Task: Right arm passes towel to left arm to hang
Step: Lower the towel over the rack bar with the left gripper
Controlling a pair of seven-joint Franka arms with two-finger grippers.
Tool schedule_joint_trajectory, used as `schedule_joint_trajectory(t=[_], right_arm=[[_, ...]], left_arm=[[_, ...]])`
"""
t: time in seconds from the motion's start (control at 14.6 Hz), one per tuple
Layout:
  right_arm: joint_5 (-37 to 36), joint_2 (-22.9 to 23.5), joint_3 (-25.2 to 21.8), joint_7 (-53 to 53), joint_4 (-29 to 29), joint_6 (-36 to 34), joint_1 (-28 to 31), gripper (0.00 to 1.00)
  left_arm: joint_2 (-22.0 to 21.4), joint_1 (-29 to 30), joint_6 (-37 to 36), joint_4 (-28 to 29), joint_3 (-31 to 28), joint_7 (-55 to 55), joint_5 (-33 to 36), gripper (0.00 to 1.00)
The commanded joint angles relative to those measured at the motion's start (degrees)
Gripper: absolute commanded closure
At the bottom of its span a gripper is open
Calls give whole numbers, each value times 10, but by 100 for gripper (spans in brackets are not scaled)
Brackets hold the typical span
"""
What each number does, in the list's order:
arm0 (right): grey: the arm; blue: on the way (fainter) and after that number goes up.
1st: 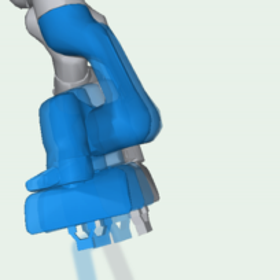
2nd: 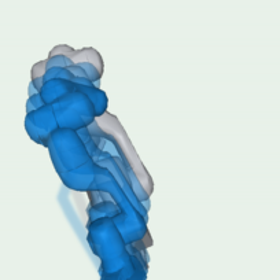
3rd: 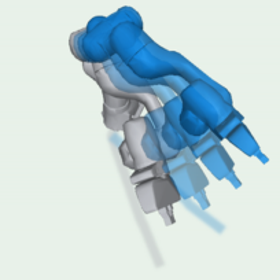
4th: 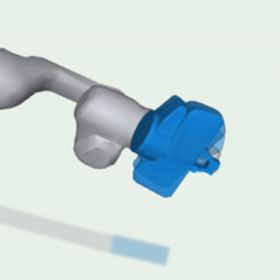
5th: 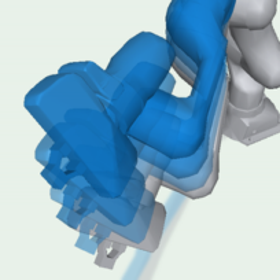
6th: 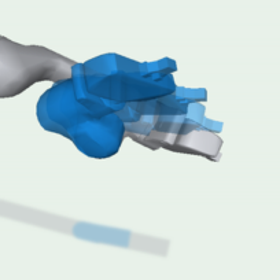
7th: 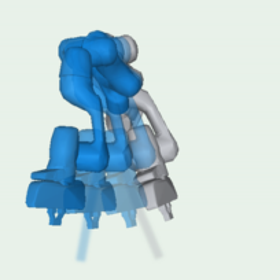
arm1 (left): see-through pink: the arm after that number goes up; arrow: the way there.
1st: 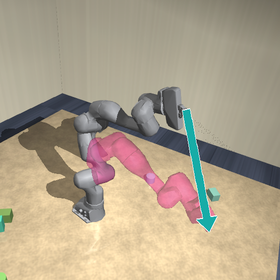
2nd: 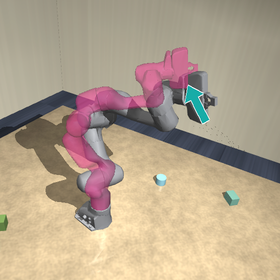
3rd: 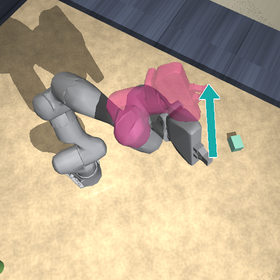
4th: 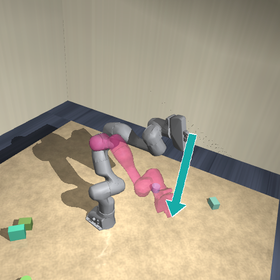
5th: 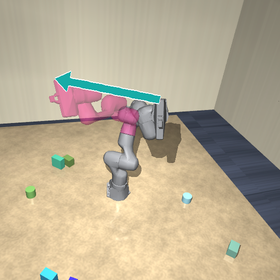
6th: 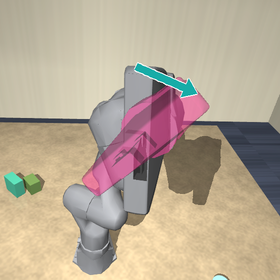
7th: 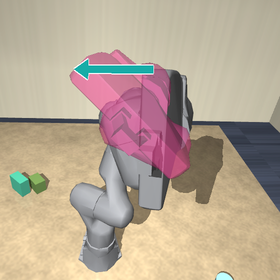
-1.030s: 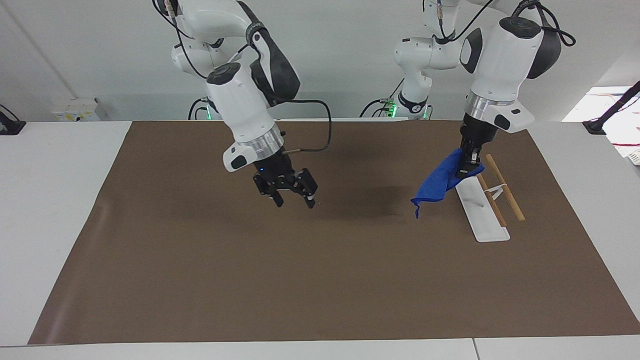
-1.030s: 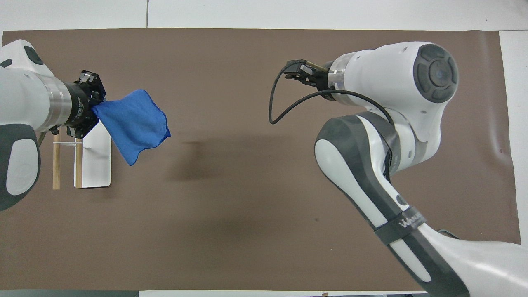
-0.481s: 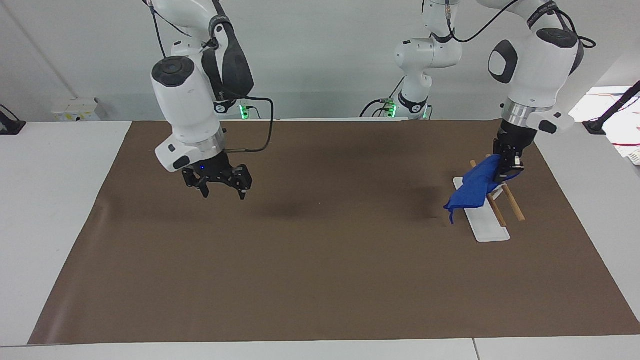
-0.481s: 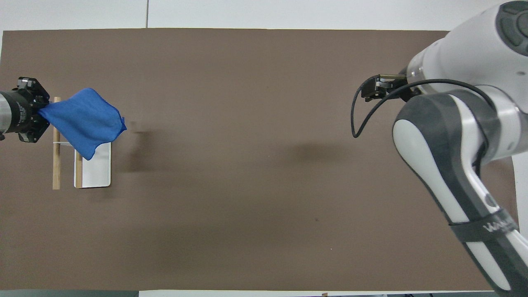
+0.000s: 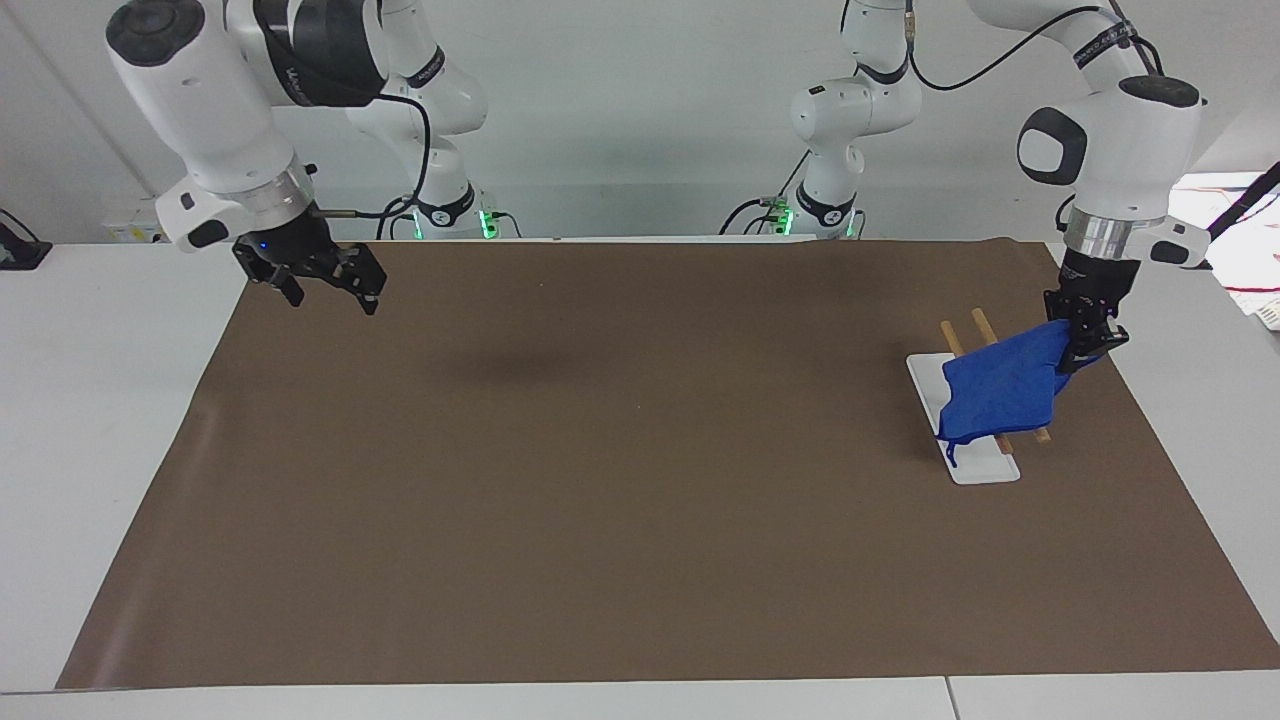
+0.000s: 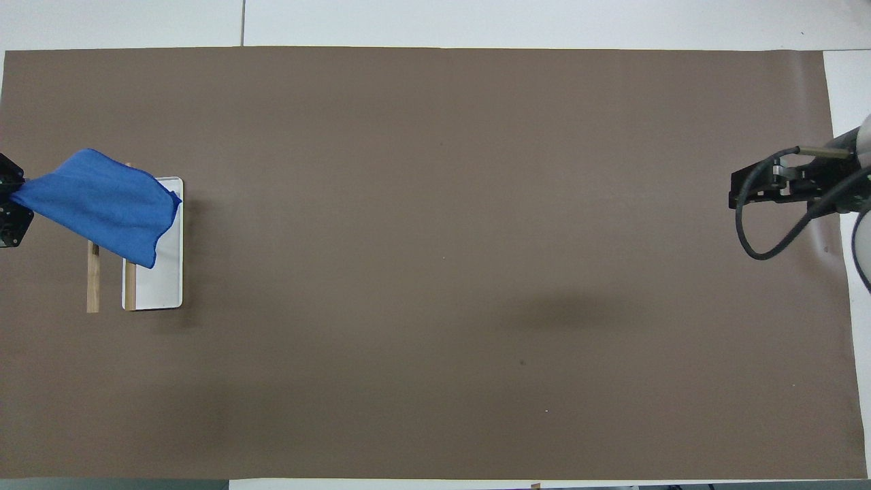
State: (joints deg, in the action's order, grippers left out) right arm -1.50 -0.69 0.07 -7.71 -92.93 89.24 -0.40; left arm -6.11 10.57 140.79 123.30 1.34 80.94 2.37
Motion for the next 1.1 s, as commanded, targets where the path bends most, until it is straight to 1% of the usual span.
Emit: schedule_joint_trajectory(t=[0.0, 0.07, 0.27, 0.41, 0.55, 0.62, 0.69, 0.76, 0.89, 0.96, 1.03], right_arm=[[-32, 9, 8, 47, 69, -68, 9, 0], [-32, 17, 8, 48, 78, -76, 10, 0], [-25, 12, 8, 42, 67, -73, 7, 0], [-15, 8, 8, 40, 54, -65, 4, 0], [-8, 6, 9, 37, 48, -64, 8, 0], [4, 4, 7, 39, 47, -64, 15, 0], [5, 3, 7, 44, 45, -66, 24, 0], [5, 2, 7, 44, 45, -69, 24, 0], [5, 3, 7, 43, 45, -65, 24, 0], [5, 3, 7, 42, 45, -65, 24, 0], [5, 3, 7, 40, 45, -65, 24, 0]], left_arm=[[-11, 25, 45, 39, 5, 10, 4, 100], [-8, 37, 58, 49, 5, 10, 4, 100], [-4, 60, 93, 80, 5, 9, 4, 100], [3, 63, 112, 92, 5, 9, 4, 100], [4, 67, 113, 103, 5, 10, 4, 100], [4, 71, 111, 105, 5, 13, 4, 75], [6, 74, 106, 101, 5, 20, 4, 13], [7, 74, 94, 98, 5, 31, 4, 0], [10, 71, 51, 75, 5, 33, 4, 0], [16, 66, 32, 54, 5, 32, 4, 0], [32, 62, 15, 25, 8, 33, 4, 0]])
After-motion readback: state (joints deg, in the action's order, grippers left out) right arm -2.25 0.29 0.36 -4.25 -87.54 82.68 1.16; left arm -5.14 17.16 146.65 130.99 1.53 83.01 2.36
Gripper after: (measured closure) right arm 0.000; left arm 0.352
